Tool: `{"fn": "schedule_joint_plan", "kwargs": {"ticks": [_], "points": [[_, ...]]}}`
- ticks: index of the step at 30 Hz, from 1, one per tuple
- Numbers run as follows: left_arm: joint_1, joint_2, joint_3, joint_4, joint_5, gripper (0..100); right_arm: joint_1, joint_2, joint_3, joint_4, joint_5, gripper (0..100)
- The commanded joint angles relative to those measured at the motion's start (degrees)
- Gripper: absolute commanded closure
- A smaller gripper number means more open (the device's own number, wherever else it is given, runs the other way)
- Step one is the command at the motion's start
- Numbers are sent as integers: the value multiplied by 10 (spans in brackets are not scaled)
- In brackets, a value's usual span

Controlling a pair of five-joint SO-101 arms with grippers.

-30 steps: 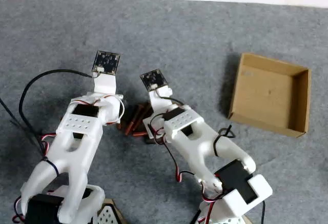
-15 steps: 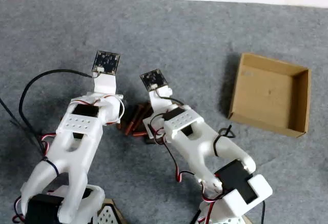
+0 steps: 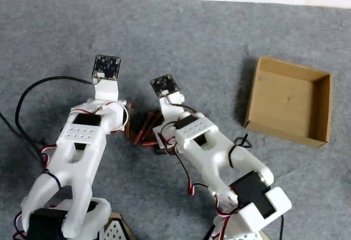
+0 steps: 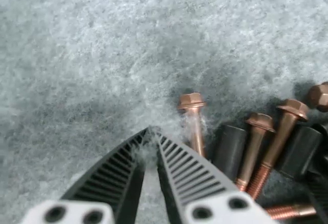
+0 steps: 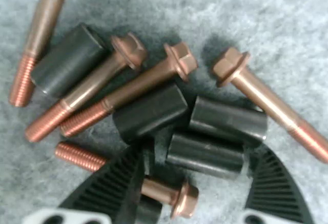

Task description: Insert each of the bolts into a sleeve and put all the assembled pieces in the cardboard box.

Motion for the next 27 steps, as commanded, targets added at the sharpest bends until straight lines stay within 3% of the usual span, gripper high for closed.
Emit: {"fn": "schedule_joint_plan", "kwargs": {"ticks": [1,8,14,20,27], "points": [[-3,-9,-4,-11,6,992,-4,8,-9,-7,-4,728],[-7,-9,-4,-11,6,992,-4,8,-11,15,2,728],[-7,-9,-4,-10,6,992,20,8,-66,83,83,728],[-7,-9,-4,-9,6,992,52,9,-73,85,163,728],[-7,-10,-4,-9,6,992,50,29,-75,84,198,728]]}}
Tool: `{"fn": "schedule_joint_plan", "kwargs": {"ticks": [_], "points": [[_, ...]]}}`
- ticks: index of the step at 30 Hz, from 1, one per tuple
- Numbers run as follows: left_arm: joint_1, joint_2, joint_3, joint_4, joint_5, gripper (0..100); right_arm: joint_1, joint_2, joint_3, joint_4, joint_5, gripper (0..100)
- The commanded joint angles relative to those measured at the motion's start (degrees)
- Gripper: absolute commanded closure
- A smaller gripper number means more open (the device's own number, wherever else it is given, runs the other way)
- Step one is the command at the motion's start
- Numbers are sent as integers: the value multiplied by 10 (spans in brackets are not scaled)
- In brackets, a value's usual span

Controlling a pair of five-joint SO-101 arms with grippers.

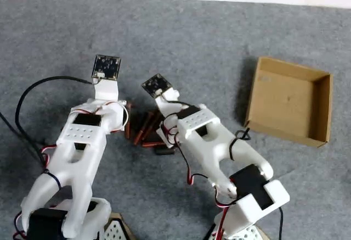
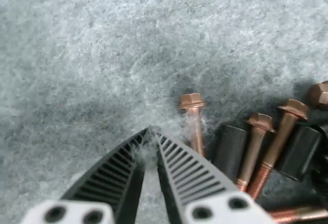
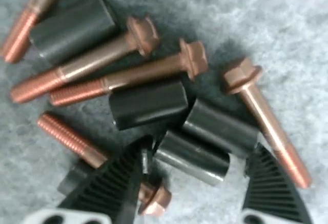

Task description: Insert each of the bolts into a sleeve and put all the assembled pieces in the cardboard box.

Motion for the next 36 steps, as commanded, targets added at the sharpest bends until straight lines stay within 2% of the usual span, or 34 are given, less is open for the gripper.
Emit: {"fn": "schedule_joint_plan", "kwargs": {"ticks": [1,8,10,15,21,25,30,36], "points": [[-7,-10,-4,-8,6,992,19,30,-14,6,15,728],[-7,-10,-4,-8,6,992,20,88,-74,54,15,732],[-7,-10,-4,-7,6,992,19,94,-85,54,15,772],[-7,-10,-4,-7,6,992,19,93,-87,54,15,998],[-7,-10,-4,-7,6,992,18,88,-87,54,15,994],[-7,-10,-4,-8,6,992,27,10,-66,49,12,994],[-7,-10,-4,-8,6,992,25,-163,97,-54,12,994],[-7,-10,-4,-9,6,992,27,-320,212,-64,6,994]]}}
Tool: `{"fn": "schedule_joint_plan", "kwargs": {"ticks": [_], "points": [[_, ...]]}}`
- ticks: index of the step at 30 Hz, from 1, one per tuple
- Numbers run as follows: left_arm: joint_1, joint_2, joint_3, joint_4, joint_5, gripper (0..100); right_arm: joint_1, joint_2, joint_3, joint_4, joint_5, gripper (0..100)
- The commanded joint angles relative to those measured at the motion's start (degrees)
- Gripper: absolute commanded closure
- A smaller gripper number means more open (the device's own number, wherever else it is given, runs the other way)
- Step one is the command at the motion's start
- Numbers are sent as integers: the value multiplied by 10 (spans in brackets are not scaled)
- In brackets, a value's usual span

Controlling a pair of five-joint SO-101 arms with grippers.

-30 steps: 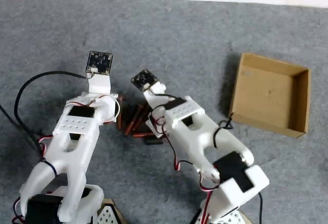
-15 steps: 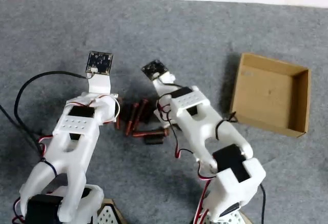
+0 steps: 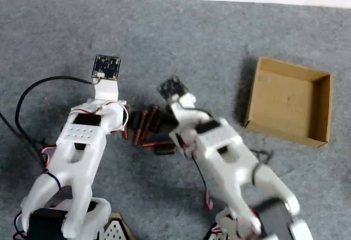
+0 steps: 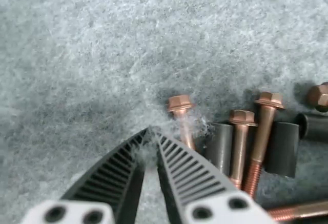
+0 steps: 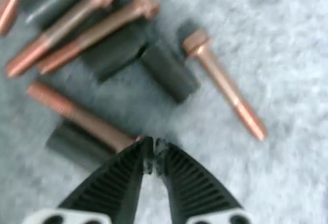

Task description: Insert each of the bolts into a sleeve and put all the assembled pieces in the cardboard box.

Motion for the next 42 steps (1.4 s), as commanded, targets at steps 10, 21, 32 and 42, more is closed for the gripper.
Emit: {"fn": "schedule_joint_plan", "kwargs": {"ticks": [10,21,32,42], "points": [[-7,-10,-4,-9,5,992,7,-50,7,18,-32,962],[-7,-10,-4,-9,5,992,7,-2,-52,106,-32,924],[-6,-10,-4,-9,5,992,71,0,-60,106,29,924],[-6,-10,-4,-8,4,992,59,95,-43,63,29,924]]}}
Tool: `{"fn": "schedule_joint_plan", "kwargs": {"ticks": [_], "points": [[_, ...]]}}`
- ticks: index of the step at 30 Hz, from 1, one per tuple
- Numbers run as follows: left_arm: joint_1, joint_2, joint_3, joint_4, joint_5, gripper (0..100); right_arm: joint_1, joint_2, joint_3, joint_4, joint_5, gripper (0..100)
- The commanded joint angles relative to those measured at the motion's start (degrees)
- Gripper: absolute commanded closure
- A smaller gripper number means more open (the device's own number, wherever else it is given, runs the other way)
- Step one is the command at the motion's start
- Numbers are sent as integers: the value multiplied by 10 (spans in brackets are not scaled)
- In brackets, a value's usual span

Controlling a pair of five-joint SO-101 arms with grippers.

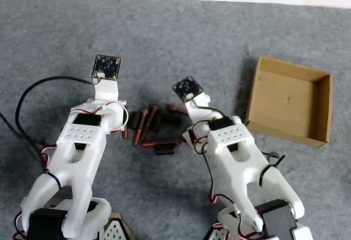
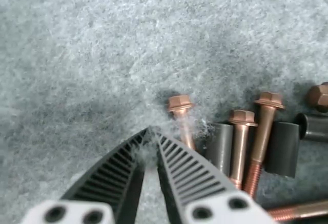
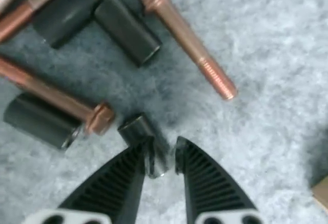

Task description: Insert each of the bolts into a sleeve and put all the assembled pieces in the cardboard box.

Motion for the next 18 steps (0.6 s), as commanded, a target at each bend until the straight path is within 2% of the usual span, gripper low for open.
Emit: {"fn": "schedule_joint_plan", "kwargs": {"ticks": [1,7,12,18], "points": [[-6,-10,-4,-8,4,992,-13,46,-12,-5,4,924],[-6,-10,-4,-8,4,992,-44,51,-27,-2,4,923],[-5,-10,-4,-9,4,992,-54,51,-27,-2,4,864],[-5,-10,-4,-9,4,992,-67,51,-29,15,18,859]]}}
